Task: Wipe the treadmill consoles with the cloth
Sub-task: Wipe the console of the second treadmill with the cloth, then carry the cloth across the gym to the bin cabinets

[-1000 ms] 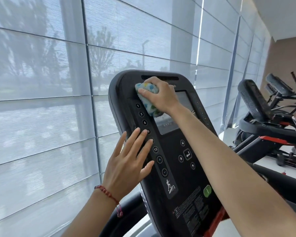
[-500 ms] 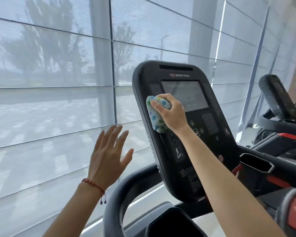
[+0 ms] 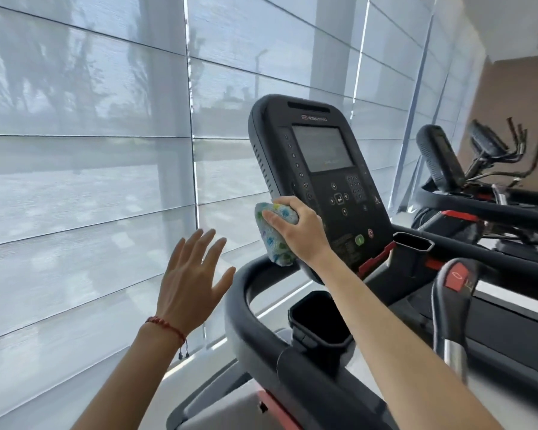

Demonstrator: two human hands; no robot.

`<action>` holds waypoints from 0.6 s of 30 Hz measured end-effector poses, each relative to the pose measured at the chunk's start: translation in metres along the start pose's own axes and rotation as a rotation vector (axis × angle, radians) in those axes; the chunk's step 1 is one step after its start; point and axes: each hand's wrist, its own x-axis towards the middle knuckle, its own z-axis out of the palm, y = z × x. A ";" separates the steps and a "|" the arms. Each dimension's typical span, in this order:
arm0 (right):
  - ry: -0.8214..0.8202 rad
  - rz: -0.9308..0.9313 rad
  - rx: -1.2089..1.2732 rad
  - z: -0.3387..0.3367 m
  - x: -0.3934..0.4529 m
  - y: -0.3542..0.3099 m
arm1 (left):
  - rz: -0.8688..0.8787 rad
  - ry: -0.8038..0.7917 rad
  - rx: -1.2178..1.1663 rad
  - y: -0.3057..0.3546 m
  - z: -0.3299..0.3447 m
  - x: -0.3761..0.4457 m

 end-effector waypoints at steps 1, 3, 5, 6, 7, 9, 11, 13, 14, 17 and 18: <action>0.017 0.017 0.014 0.003 -0.013 -0.005 | 0.012 -0.009 -0.015 -0.002 -0.005 -0.009; 0.050 0.043 0.024 0.007 -0.041 -0.016 | 0.042 -0.023 -0.040 -0.006 -0.014 -0.027; 0.082 0.062 0.019 0.011 -0.070 -0.027 | 0.071 -0.036 -0.066 -0.009 -0.023 -0.044; 0.095 0.080 0.029 0.013 -0.084 -0.031 | 0.085 -0.044 -0.078 -0.010 -0.027 -0.052; 0.106 0.099 0.040 0.014 -0.100 -0.037 | 0.097 -0.053 -0.092 -0.010 -0.030 -0.061; 0.124 0.128 0.051 0.014 -0.128 -0.045 | 0.112 -0.070 -0.127 -0.010 -0.036 -0.076; 0.139 0.170 0.060 0.012 -0.157 -0.051 | 0.123 -0.098 -0.162 -0.007 -0.039 -0.091; 0.164 0.225 0.065 0.011 -0.185 -0.054 | 0.143 -0.123 -0.186 -0.003 -0.040 -0.107; 0.179 0.251 0.067 0.009 -0.200 -0.055 | 0.154 -0.131 -0.199 0.000 -0.040 -0.115; 0.227 0.311 0.085 0.005 -0.242 -0.054 | 0.186 -0.148 -0.257 0.016 -0.041 -0.137; 0.247 0.335 0.095 0.003 -0.256 -0.053 | 0.197 -0.157 -0.276 0.023 -0.041 -0.143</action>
